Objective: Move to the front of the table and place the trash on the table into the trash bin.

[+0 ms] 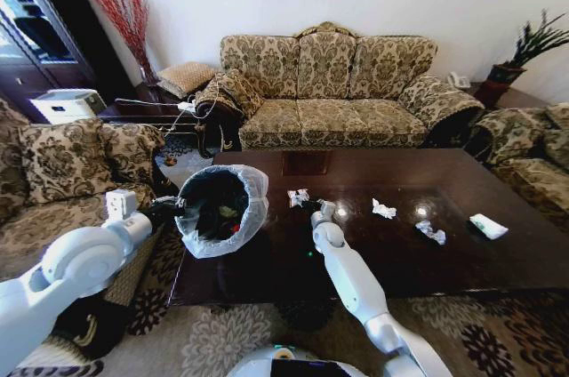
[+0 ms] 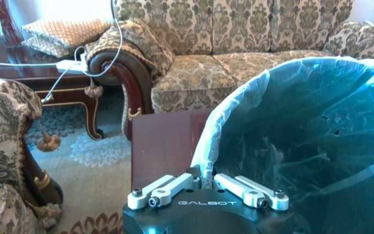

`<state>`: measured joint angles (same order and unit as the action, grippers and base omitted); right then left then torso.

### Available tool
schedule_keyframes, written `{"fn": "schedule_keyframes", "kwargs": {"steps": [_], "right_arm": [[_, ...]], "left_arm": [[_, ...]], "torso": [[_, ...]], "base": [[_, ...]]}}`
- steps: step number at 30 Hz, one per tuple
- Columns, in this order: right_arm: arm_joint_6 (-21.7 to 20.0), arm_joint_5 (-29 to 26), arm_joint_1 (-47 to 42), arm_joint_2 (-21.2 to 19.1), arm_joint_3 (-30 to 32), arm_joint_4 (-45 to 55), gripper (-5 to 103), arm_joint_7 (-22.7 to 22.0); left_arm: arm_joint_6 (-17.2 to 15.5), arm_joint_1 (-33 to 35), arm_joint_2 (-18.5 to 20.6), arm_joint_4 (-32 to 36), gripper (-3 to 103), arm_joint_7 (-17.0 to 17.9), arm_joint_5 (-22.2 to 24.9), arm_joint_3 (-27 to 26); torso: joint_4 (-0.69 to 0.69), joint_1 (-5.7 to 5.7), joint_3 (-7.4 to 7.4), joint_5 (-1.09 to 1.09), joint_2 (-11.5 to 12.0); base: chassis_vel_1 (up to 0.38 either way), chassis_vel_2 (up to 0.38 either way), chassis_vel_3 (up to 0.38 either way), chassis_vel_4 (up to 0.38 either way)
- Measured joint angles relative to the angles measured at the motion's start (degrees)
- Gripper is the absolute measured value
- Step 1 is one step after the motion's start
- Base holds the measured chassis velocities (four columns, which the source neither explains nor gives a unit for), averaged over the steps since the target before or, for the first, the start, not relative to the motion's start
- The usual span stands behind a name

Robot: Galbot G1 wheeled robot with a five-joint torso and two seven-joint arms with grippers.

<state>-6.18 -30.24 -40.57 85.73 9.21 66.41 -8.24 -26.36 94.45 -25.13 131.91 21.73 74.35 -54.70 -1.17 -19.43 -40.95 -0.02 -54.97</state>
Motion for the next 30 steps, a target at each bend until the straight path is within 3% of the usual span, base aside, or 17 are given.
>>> {"fn": "schedule_keyframes", "kwargs": {"steps": [3,5,8,9,16,17,20,21,24,25,27,29,30], "right_arm": [[-0.95,0.22,0.11,0.40,-0.07,-0.64,57,-0.01],[-1.07,0.23,0.11,0.44,-0.06,-0.69,57,-0.06],[-1.29,0.23,-0.02,0.49,-0.03,-0.76,41,-0.23],[-1.29,0.23,-0.02,0.49,-0.03,-0.76,41,-0.23],[-1.58,-0.08,-1.10,-0.31,0.16,0.51,9,-0.45],[-1.58,-0.08,-1.10,-0.31,0.16,0.51,9,-0.45],[3.54,2.61,-3.42,-0.63,0.78,4.06,2,0.40],[3.54,2.61,-3.42,-0.63,0.78,4.06,2,0.40],[11.75,7.52,-7.51,-1.94,1.45,13.43,0,4.29],[11.75,7.52,-7.51,-1.94,1.45,13.43,0,4.29],[14.62,7.26,-11.06,-3.39,2.05,24.51,0,7.89],[14.98,6.98,-12.03,-3.75,2.16,27.77,0,9.05],[15.22,5.93,-13.57,-4.79,1.97,34.23,0,11.12]], "left_arm": [[0.14,0.04,0.13,-0.10,0,-0.11,-0.15,0.06],[0.14,0.05,0.21,-0.16,0,-0.13,-0.15,0.06],[0.14,0.04,0.35,-0.26,0,-0.16,-0.17,0.07],[0.14,0.04,0.35,-0.26,0,-0.16,-0.17,0.07],[-0.03,0.00,0.08,-0.20,0,-0.48,-0.84,0.55],[-0.03,0.00,0.08,-0.20,0,-0.48,-0.84,0.55],[-0.12,0.06,0.29,-0.18,0,-0.51,-0.86,0.34],[-0.12,0.06,0.29,-0.18,0,-0.51,-0.86,0.34],[-0.23,0.17,0.77,-0.69,0,-0.56,-1.34,0.09],[-0.23,0.17,0.77,-0.69,0,-0.56,-1.34,0.09],[-0.18,0.18,1.12,-1.38,0,-0.38,-2.36,0.24],[-0.19,0.21,1.25,-1.52,0,-0.41,-2.44,0.26],[-0.19,0.22,1.55,-1.88,0,-0.43,-2.46,0.38]], "torso": [[0.01,0.00,0.00,0.02,0.00],[0.01,0.00,0.01,0.02,0.00],[0.01,0.00,0.00,0.03,0.00],[0.01,0.00,0.00,0.03,0.00],[0.01,0.00,0.00,0.02,0.00],[0.01,0.00,0.00,0.02,0.00],[0.01,0.00,0.00,0.03,0.00],[0.01,0.00,0.00,0.03,0.00],[0.02,0.00,0.00,0.03,0.00],[0.02,0.00,0.00,0.03,0.00],[0.01,0.00,0.01,0.02,0.00],[0.01,0.00,0.00,0.02,0.00],[0.01,0.00,0.00,0.03,0.00]], "base": [[0.000,0.000,0.000,0.000],[0.000,0.000,0.000,0.000],[0.000,0.000,0.000,0.000],[0.000,0.000,0.000,0.000],[0.000,0.000,0.000,0.000],[0.000,0.000,0.000,0.000],[0.000,0.000,0.000,0.000],[0.000,0.000,0.000,0.000],[0.000,0.000,0.000,0.000],[0.000,0.000,0.000,0.000],[0.000,0.000,0.000,0.000],[0.000,0.000,0.000,0.000],[0.000,0.000,0.000,0.000]]}}
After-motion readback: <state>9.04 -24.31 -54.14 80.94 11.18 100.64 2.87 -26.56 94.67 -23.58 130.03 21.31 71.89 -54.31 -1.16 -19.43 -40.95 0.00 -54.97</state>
